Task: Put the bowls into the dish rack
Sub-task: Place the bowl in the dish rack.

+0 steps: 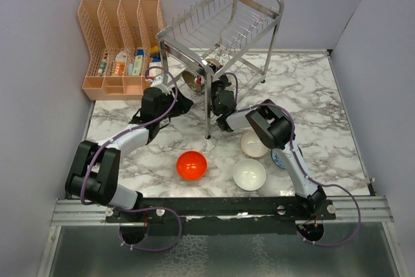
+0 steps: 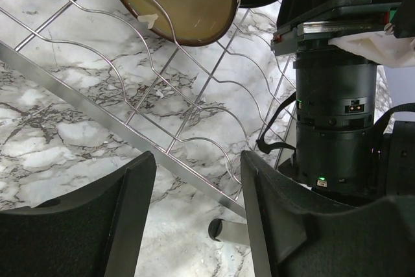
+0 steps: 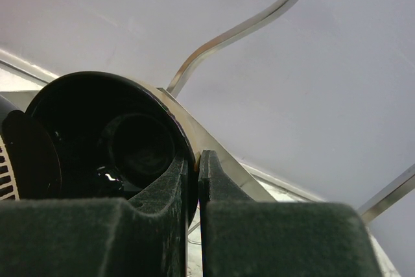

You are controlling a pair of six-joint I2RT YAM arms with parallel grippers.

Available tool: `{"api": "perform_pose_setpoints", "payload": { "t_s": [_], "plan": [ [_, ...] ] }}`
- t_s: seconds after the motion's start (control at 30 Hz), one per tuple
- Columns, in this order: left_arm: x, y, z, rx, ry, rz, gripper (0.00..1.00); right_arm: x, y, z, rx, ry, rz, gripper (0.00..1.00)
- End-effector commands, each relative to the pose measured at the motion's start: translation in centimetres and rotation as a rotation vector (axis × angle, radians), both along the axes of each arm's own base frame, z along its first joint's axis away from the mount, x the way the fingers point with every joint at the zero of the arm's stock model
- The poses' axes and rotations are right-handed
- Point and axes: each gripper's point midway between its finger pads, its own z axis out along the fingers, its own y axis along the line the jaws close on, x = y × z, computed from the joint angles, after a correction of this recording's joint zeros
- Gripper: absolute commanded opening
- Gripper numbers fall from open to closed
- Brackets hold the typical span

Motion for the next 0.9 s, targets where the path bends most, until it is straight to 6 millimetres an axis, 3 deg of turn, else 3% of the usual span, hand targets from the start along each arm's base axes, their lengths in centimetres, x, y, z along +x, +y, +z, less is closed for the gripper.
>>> {"api": "perform_pose_setpoints", "payload": {
  "t_s": [0.0, 0.87],
  "plan": [
    [0.2, -0.1, -0.3, -0.015, -0.024, 0.013, 0.57, -2.1, 4.5, 2.2, -0.01, -0.113, 0.149, 0.01],
    [0.3, -0.6, -2.1, -0.024, -0.007, -0.01, 0.57, -3.3, 6.3, 1.4, -0.225, -0.215, 0.114, 0.02]
  ]
}}
